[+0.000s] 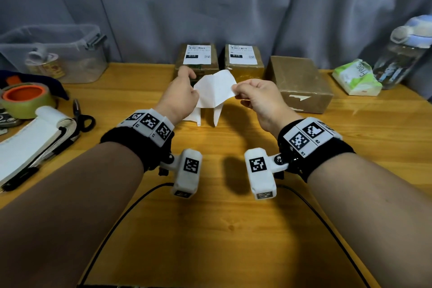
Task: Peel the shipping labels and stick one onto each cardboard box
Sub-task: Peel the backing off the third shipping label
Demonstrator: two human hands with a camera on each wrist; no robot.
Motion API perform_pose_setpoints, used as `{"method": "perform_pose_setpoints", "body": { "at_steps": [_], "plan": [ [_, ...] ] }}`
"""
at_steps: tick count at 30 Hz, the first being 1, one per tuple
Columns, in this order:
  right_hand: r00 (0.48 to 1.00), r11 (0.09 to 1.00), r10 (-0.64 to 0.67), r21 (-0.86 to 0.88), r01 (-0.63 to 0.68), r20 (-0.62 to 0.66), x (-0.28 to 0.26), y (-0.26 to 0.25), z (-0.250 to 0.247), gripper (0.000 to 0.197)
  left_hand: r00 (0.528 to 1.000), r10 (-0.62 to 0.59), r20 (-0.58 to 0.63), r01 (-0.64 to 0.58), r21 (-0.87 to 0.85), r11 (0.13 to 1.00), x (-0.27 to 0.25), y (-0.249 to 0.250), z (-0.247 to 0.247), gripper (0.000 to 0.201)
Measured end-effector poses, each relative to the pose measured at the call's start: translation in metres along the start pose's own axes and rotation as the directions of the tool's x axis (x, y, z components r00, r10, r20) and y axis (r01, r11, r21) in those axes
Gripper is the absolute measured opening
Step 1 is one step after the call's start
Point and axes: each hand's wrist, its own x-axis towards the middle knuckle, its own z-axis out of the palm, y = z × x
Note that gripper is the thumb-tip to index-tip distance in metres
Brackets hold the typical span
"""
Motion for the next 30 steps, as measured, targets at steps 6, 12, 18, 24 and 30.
{"method": "perform_pose_setpoints", "body": {
  "at_steps": [6,12,18,24,30],
  "plan": [
    [0.994,0.999,-0.046,0.015,0.048,-0.097,-0.001,-0.001,0.002,0.014,0.999,-0.026,-0.036,0.029,0.078,0.997,0.001,-0.005,-0.001,0.015],
    [0.973,0.996,-0.040,0.068,0.057,-0.229,-0.003,0.000,0.007,0.014,0.999,-0.022,-0.041,0.027,0.130,0.991,0.003,-0.007,0.003,0.014],
    [0.955,0.993,-0.044,0.095,0.075,-0.293,-0.004,-0.002,0.008,0.012,1.000,-0.020,-0.011,0.022,0.262,0.965,0.002,-0.016,0.001,0.011],
    [0.945,0.987,-0.045,0.132,0.093,-0.325,-0.004,-0.003,0.008,0.011,0.999,-0.042,-0.001,0.040,0.301,0.953,-0.001,-0.025,-0.002,0.010],
    [0.903,0.982,-0.023,0.158,0.100,-0.429,-0.002,0.003,0.002,0.018,1.000,0.002,0.031,-0.013,0.330,0.944,-0.005,-0.028,-0.003,0.010]
  ]
}}
